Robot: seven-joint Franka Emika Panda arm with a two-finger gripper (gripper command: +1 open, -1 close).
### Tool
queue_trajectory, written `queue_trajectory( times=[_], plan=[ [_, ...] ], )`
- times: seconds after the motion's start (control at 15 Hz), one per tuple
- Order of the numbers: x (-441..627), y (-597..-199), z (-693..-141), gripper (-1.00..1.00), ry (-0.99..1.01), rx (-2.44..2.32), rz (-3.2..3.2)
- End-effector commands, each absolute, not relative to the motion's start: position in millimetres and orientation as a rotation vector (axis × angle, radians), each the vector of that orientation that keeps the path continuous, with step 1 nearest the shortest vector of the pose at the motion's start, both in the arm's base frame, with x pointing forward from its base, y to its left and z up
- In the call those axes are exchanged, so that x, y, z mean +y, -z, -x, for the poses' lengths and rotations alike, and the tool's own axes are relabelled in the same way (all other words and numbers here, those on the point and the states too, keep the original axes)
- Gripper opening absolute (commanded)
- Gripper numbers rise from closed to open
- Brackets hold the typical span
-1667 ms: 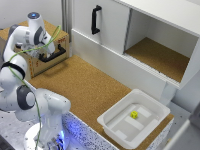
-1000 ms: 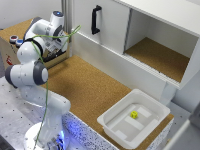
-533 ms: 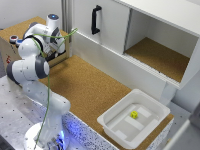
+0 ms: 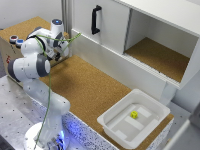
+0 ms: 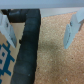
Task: Grasp the drawer handle and open it
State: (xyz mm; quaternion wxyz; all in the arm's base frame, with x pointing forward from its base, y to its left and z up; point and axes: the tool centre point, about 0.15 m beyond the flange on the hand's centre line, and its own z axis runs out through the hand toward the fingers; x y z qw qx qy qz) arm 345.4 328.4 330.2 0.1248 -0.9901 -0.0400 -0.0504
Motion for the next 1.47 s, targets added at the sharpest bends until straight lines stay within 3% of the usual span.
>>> queue_trajectory(
  times=[0.0,0.67,1.4],
  plan=[
    [336,-324,-366,-1.00,0.024,-0.136,2.814],
    [341,-305,-346,-1.00,0.000,-0.128,2.814],
    [264,-291,-356,-1.00,-0.063,0.038,2.767]
  ],
)
